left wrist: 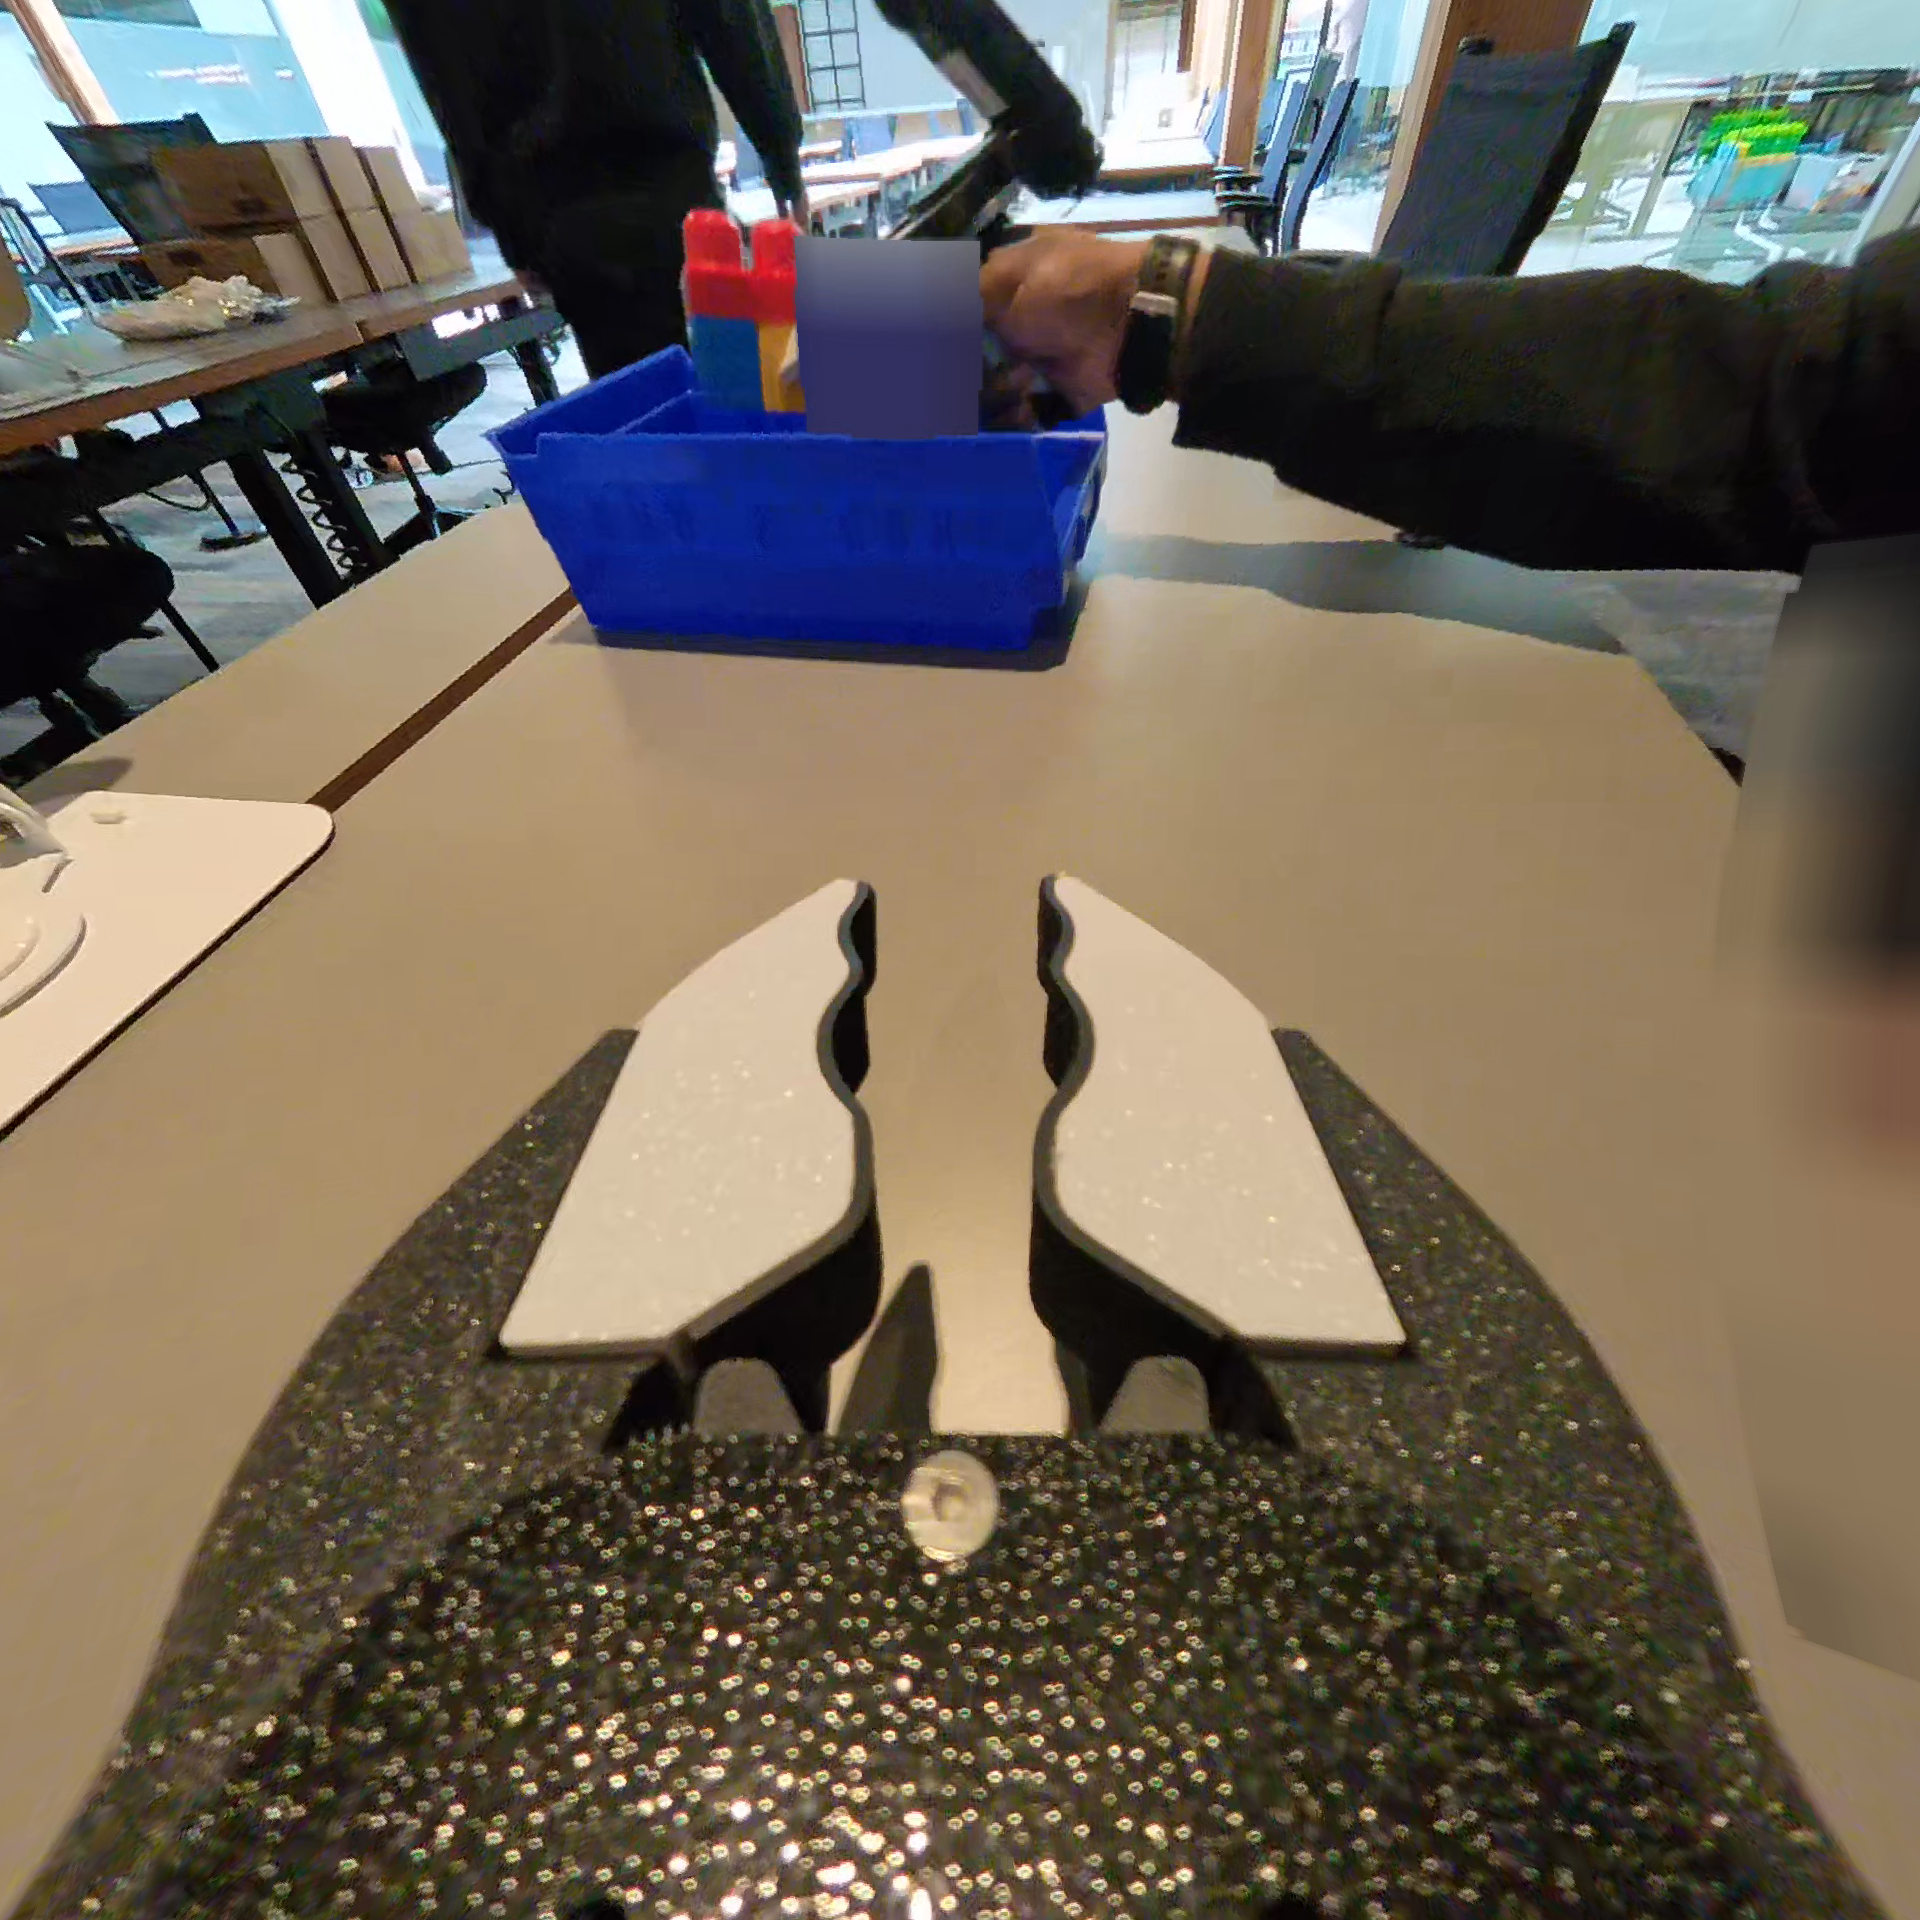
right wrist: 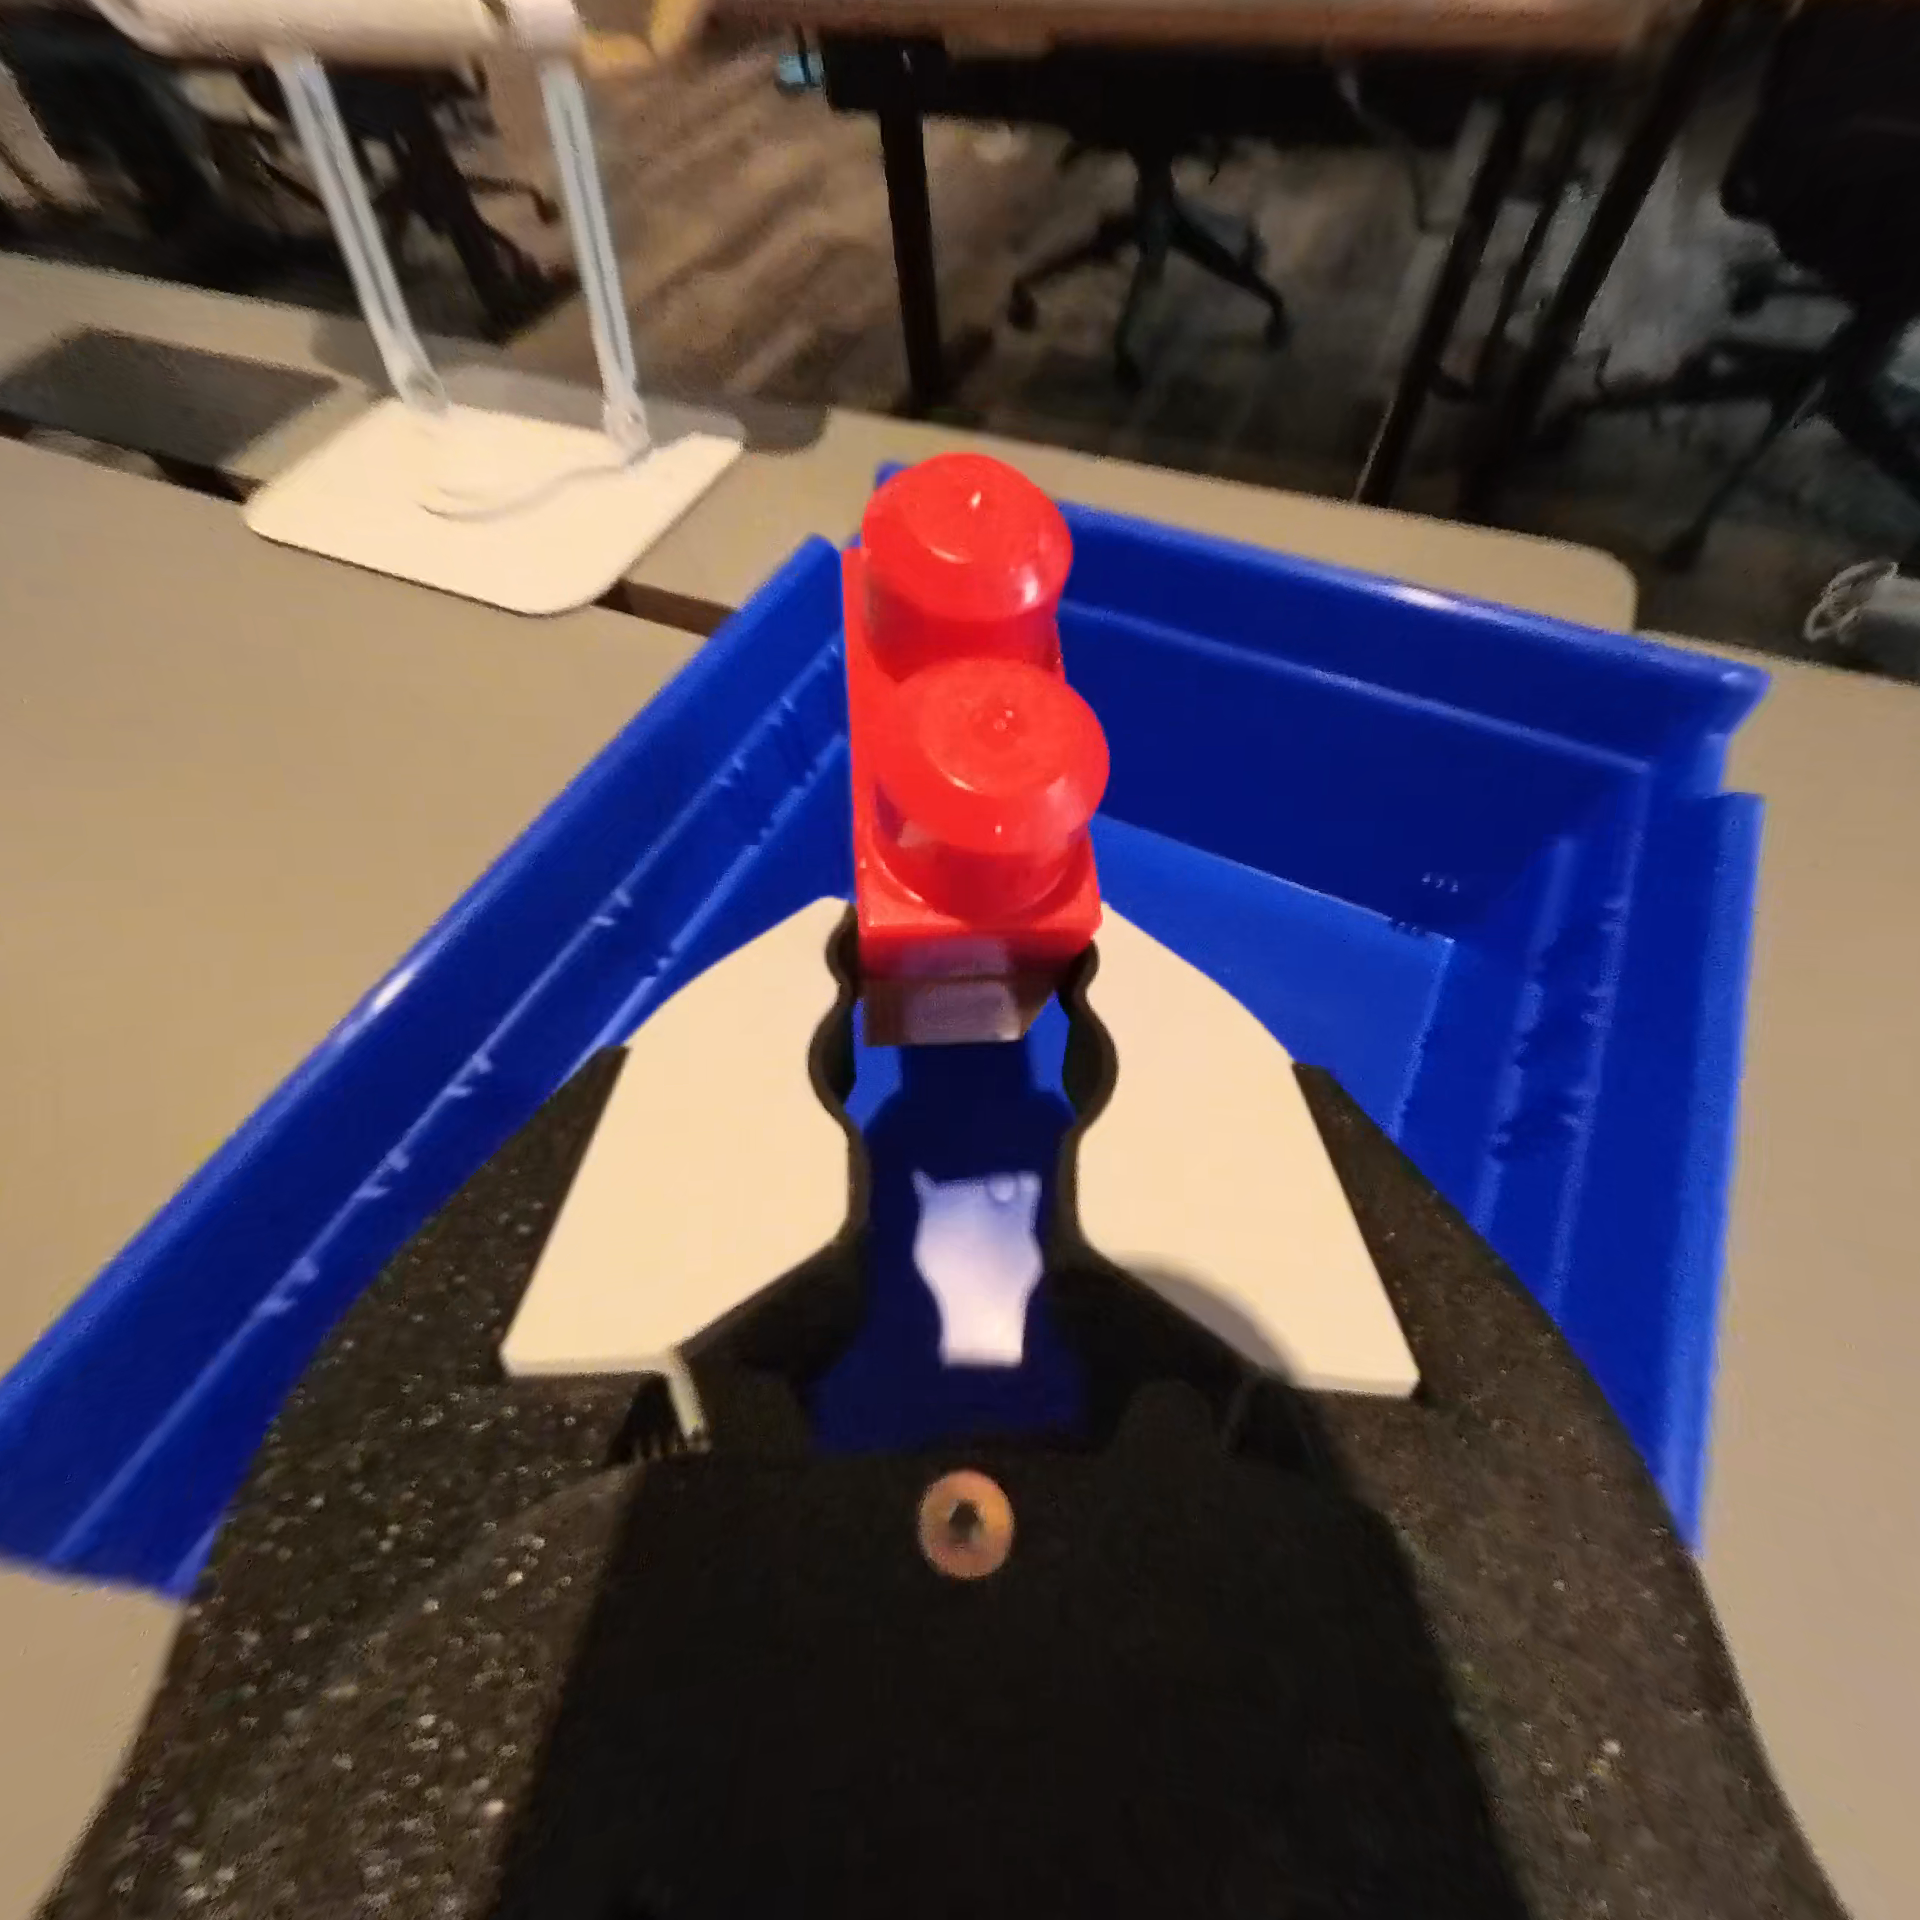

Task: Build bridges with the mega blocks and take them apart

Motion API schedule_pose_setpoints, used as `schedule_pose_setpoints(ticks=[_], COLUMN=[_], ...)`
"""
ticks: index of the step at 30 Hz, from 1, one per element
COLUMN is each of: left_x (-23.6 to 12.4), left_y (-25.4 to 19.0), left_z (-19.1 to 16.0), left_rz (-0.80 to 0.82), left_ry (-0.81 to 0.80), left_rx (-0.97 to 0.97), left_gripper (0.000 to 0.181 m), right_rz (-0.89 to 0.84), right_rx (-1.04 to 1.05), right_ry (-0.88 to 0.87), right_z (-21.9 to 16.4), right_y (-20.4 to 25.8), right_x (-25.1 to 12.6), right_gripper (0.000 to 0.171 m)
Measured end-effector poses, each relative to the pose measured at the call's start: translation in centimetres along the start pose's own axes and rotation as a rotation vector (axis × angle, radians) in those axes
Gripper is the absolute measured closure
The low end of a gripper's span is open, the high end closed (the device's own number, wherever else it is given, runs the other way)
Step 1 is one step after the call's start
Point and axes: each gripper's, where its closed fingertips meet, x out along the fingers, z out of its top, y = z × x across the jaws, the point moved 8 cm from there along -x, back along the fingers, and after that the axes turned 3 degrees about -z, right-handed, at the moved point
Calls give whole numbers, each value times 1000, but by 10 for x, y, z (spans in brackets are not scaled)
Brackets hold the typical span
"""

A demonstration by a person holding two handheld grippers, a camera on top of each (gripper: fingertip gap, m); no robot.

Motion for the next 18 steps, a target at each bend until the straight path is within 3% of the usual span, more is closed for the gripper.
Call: schedule_pose_setpoints(ticks=[6,10,18], left_x=[2,2,2], left_y=[4,2,1], left_z=[-9,-7,-5], left_rz=[7,19,25], left_ry=[38,61,74], left_rx=[-19,5,20], left_gripper=[153,154,154], right_rz=[-163,-157,-102], right_rx=[-131,-94,43], right_ry=[214,283,279], right_z=[-1,-12,-33], right_y=[8,20,23], right_x=[60,89,97], right_gripper=[134,134,132])
